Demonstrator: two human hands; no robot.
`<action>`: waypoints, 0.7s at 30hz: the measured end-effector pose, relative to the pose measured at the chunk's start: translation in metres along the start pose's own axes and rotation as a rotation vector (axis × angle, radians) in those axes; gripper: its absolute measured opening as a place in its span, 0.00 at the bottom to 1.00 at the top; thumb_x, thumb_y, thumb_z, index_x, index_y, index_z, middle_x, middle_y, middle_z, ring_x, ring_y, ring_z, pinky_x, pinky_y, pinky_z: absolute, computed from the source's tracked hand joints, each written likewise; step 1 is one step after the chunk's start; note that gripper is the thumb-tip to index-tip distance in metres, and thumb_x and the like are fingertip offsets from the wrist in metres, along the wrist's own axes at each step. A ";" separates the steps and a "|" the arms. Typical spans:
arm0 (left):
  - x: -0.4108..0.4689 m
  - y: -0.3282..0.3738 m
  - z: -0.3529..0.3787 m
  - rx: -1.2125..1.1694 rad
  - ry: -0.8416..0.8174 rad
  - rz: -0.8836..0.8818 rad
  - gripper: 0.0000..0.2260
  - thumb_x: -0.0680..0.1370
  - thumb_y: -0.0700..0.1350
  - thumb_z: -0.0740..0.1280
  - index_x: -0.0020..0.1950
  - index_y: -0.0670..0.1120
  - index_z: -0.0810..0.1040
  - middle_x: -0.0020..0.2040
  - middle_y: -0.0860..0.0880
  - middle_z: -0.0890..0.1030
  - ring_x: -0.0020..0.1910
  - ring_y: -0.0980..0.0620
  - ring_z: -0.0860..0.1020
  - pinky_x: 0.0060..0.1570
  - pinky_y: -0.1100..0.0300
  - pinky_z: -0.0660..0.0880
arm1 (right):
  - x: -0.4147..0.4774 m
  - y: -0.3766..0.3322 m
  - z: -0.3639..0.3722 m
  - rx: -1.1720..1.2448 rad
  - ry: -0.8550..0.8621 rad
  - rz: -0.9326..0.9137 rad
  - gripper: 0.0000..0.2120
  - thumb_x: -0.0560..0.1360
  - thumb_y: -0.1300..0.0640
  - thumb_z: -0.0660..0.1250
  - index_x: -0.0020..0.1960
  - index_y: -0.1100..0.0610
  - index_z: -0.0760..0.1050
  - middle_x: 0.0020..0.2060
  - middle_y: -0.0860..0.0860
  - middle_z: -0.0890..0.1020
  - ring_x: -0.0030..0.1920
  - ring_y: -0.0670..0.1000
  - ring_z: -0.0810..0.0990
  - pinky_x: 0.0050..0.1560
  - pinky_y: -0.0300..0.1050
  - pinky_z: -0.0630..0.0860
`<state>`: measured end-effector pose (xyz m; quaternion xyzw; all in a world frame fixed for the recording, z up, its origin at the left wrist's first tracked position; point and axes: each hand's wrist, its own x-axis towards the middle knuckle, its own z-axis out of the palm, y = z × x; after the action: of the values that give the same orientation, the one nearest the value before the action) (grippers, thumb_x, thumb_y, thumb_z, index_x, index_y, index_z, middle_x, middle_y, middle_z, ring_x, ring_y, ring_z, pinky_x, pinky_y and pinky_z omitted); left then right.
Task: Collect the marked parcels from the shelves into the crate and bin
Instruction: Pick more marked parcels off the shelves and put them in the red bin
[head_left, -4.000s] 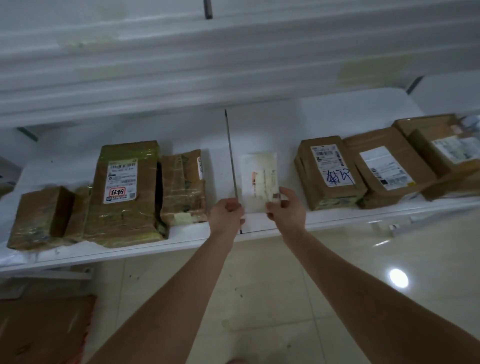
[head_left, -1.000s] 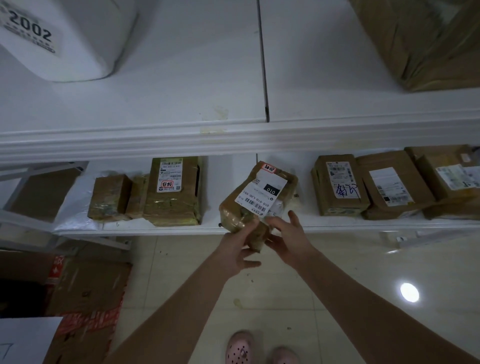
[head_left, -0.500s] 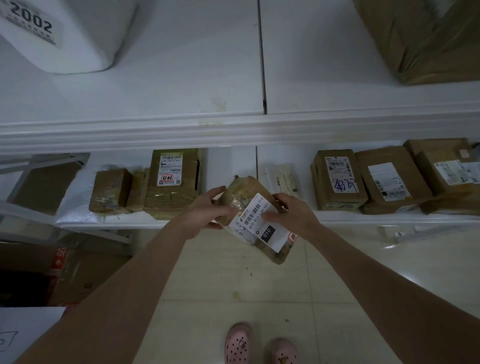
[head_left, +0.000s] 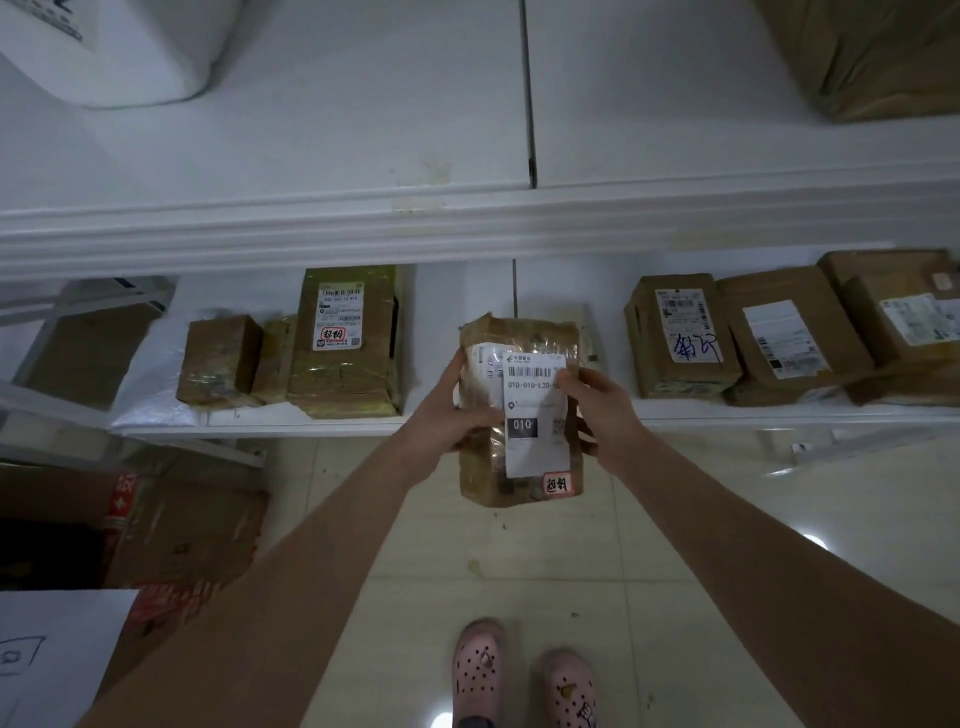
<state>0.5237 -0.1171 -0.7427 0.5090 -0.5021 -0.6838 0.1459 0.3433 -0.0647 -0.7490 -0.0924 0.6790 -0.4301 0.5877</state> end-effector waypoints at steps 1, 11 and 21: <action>-0.001 -0.004 -0.001 -0.018 -0.024 -0.008 0.40 0.70 0.41 0.75 0.73 0.64 0.59 0.63 0.58 0.75 0.55 0.59 0.76 0.42 0.60 0.77 | 0.000 -0.002 0.000 -0.003 -0.003 0.015 0.11 0.78 0.55 0.66 0.60 0.53 0.76 0.46 0.48 0.81 0.46 0.50 0.78 0.43 0.46 0.74; 0.011 -0.012 -0.005 -0.158 0.285 -0.112 0.21 0.74 0.48 0.72 0.65 0.51 0.75 0.61 0.50 0.80 0.60 0.48 0.77 0.62 0.39 0.71 | -0.004 -0.005 0.000 -0.085 -0.086 -0.004 0.23 0.75 0.66 0.65 0.66 0.47 0.73 0.48 0.51 0.82 0.48 0.53 0.80 0.44 0.50 0.77; -0.010 -0.014 0.000 -0.148 0.190 -0.096 0.22 0.76 0.39 0.68 0.53 0.70 0.76 0.62 0.57 0.78 0.63 0.49 0.74 0.62 0.42 0.72 | -0.015 -0.004 0.006 -0.076 -0.118 -0.067 0.26 0.74 0.71 0.63 0.66 0.49 0.73 0.44 0.50 0.84 0.40 0.48 0.83 0.31 0.38 0.76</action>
<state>0.5327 -0.1035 -0.7488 0.5827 -0.4092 -0.6739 0.1972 0.3512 -0.0610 -0.7351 -0.1627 0.6557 -0.4171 0.6079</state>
